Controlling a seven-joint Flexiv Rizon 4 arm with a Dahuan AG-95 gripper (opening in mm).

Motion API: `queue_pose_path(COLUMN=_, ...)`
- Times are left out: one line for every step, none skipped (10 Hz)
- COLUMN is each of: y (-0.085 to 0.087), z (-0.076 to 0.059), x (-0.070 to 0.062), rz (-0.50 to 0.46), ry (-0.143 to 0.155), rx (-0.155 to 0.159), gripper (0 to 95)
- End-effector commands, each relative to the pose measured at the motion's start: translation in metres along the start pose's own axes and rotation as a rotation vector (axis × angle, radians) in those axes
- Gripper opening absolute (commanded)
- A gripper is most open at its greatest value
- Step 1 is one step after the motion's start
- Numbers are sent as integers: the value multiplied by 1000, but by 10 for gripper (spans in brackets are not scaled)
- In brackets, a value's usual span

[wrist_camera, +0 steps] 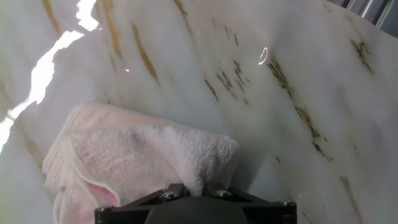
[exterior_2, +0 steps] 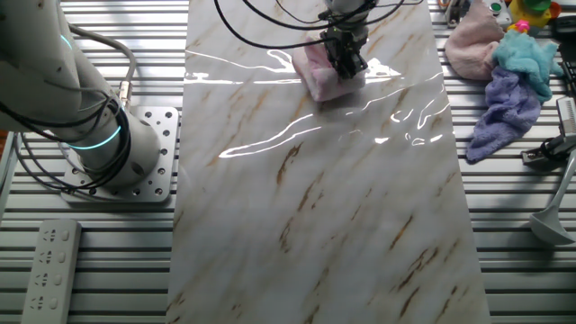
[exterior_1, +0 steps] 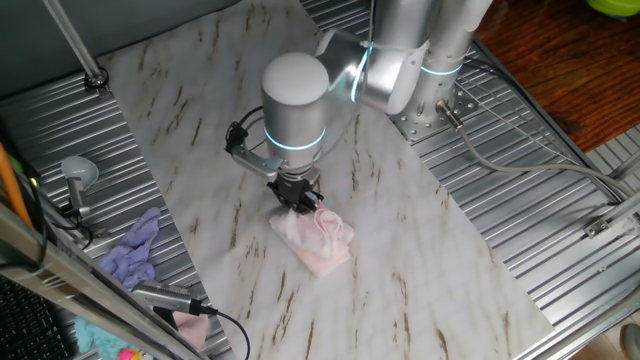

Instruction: Clean the table with a cloth

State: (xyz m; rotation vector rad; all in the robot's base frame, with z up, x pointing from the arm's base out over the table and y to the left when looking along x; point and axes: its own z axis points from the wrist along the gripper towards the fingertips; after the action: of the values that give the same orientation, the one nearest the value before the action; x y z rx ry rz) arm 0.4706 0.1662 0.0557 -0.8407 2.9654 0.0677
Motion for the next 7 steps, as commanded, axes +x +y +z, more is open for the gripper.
queue_pose_path(y=0, z=0, x=0, rz=51, ry=-3, rx=5, gripper=0)
queue_pose_path(y=0, z=0, x=0, rz=90, ry=-1, rx=3, gripper=0)
queue_pose_path(y=0, z=0, x=0, rz=117, ry=-7, rx=-9, gripper=0)
queue_pose_path(y=0, z=0, x=0, rz=113, ry=-14, rx=-19, gripper=0)
queue_pose_path(y=0, z=0, x=0, rz=103, ry=-15, rx=-23, gripper=0)
queue_pose_path(y=0, z=0, x=0, rz=89, ry=-13, rx=-25, gripper=0)
queue_pose_path(y=-8, z=-1, x=7, rz=68, ry=-16, rx=-32, gripper=0)
